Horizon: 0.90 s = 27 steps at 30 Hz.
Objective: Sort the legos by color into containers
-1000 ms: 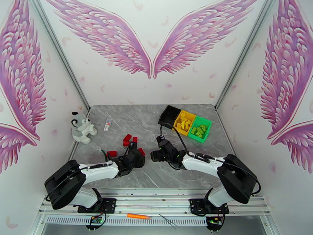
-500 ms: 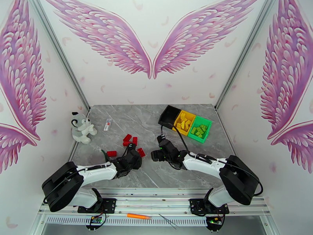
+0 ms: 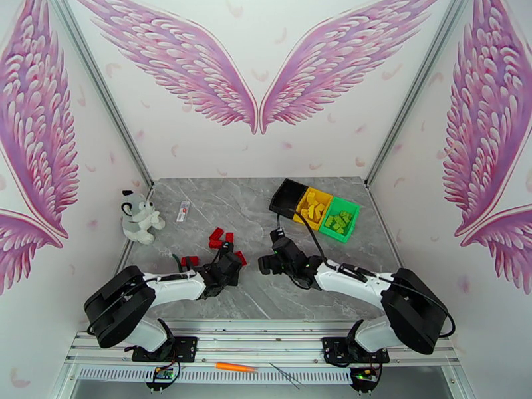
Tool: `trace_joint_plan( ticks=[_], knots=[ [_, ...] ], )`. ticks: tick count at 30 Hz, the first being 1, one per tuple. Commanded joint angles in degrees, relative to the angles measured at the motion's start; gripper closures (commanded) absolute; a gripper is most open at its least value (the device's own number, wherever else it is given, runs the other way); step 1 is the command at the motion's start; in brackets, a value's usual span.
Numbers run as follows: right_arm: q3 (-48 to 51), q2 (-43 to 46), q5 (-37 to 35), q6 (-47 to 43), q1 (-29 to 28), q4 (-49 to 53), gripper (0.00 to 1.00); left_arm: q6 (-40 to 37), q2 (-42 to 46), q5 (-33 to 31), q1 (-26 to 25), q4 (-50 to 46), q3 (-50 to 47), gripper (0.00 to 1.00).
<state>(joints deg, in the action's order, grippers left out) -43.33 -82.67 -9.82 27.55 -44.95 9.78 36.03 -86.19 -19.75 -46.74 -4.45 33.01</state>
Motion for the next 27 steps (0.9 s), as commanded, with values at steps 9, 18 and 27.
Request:
trace_joint_plan(
  ticks=[9, 18, 27],
  knots=[
    [-1.19, 6.84, -18.29, 8.27, 0.95, 8.4, 0.05, -5.45, 12.37, 2.3, 1.09, -6.64, 5.28, 0.71],
    [3.36, 17.27, -24.54, 7.17, 1.49, 12.64, 0.01, -14.22, -2.73, 13.71, 4.26, -1.95, 25.86, 0.72],
    [13.61, 32.85, -22.1, 7.06, 1.63, 12.25, 0.01, -17.12, -26.59, 23.3, 5.37, -2.02, 54.94, 0.73]
  ],
)
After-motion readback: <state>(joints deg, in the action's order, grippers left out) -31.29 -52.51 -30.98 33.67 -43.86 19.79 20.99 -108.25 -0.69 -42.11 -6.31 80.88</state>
